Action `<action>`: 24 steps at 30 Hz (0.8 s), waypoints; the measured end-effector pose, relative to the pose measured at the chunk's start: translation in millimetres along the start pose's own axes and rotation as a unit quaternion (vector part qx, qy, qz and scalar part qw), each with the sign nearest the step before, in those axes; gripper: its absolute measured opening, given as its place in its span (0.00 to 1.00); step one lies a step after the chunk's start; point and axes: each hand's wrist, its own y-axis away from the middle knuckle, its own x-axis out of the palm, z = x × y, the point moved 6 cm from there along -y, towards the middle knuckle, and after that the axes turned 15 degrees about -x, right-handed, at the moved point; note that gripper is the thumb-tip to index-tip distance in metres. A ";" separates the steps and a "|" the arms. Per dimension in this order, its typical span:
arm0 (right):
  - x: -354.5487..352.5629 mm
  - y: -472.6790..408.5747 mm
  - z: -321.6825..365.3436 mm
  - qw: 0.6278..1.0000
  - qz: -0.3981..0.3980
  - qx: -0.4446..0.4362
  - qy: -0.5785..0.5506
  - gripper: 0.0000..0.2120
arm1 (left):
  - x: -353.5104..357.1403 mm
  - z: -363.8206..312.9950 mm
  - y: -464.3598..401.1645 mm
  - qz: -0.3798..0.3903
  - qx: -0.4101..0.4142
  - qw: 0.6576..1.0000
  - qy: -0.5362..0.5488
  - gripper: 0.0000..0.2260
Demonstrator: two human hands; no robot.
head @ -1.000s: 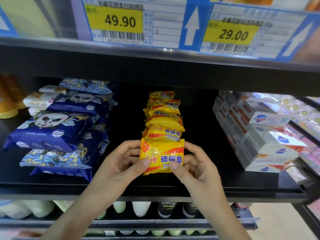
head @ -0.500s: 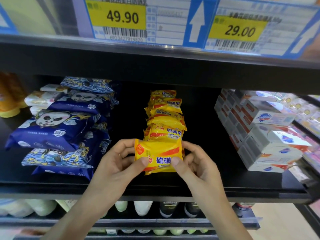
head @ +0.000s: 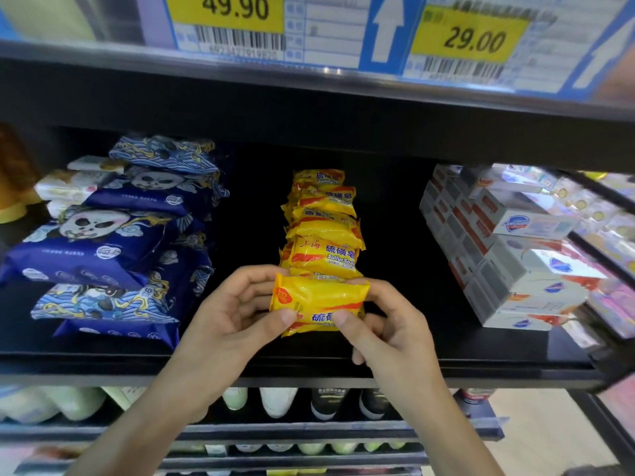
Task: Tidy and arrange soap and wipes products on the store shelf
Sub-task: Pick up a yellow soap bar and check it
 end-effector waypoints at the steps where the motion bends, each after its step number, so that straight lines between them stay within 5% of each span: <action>1: 0.4 0.7 0.6 1.000 -0.008 0.004 -0.008 0.12 | 0.4 0.0 0.6 -0.004 -0.004 1.000 0.002 0.18; 7: -2.0 2.8 4.7 0.997 -0.054 -0.002 -0.045 0.15 | -4.3 0.5 1.2 -0.041 -0.015 0.999 -0.021 0.21; 13: 2.4 5.1 16.1 0.996 -0.058 -0.033 -0.054 0.13 | -4.3 3.2 -4.6 -0.064 -0.109 0.990 0.065 0.37; 17: 5.5 6.9 22.9 0.995 -0.048 -0.064 -0.063 0.15 | 6.9 8.4 -3.1 -0.006 -0.206 0.970 0.133 0.26; 24: 6.2 13.6 25.6 0.995 -0.032 -0.086 -0.041 0.17 | 6.9 10.4 7.2 -0.002 -0.220 0.963 0.158 0.20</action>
